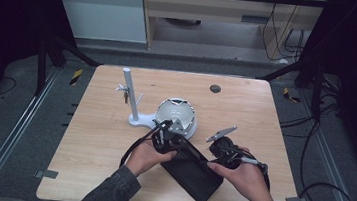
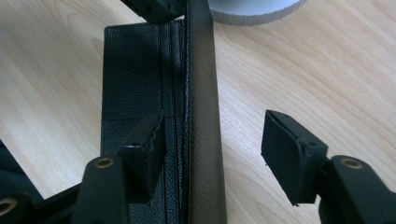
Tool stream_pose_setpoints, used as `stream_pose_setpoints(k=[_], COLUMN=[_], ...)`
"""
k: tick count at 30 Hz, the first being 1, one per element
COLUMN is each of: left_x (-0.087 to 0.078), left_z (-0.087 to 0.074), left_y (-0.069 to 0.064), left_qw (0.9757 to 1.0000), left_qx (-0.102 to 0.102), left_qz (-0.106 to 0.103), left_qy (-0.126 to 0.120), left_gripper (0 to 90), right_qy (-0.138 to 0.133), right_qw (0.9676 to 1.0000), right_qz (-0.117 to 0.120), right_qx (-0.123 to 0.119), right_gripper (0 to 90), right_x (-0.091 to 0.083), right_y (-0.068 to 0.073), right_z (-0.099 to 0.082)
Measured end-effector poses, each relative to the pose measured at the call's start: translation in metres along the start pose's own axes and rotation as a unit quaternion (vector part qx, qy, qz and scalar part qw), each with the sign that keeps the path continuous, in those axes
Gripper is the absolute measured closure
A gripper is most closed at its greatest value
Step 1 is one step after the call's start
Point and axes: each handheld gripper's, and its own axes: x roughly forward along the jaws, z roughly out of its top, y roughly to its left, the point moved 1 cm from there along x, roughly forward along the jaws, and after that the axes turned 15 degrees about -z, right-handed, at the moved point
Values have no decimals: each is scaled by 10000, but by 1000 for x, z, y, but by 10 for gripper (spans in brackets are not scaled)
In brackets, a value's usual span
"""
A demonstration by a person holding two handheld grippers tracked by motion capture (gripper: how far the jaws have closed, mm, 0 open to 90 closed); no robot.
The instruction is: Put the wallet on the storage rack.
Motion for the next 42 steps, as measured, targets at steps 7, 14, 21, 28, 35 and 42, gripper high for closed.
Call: stream_pose_setpoints(k=[7,14,21,28,35,42], left_x=[1,4,6,5,3,2], left_z=[-1,-1,-1,-2,-2,-2], left_y=[1,1,2,2,3,4], left_qw=[10000,9997,9996,9997,9997,9998], left_qx=[-46,-59,-63,-76,-88,-106], left_qz=[-21,-20,3,-8,-9,5], left_qy=[69,215,289,231,208,188], left_gripper=[870,870,869,868,868,867], right_qy=[166,173,246,285,338,337], right_qw=[9998,9997,9995,9993,9992,9991], right_qz=[-9,64,85,91,89,71], right_qx=[-55,-128,-187,-218,-188,-237], right_gripper=[453,511,539,547,550,578], right_x=[9,13,18,24,27,27], right_y=[2,3,7,10,12,11], right_z=[3,4,5,6,5,3])
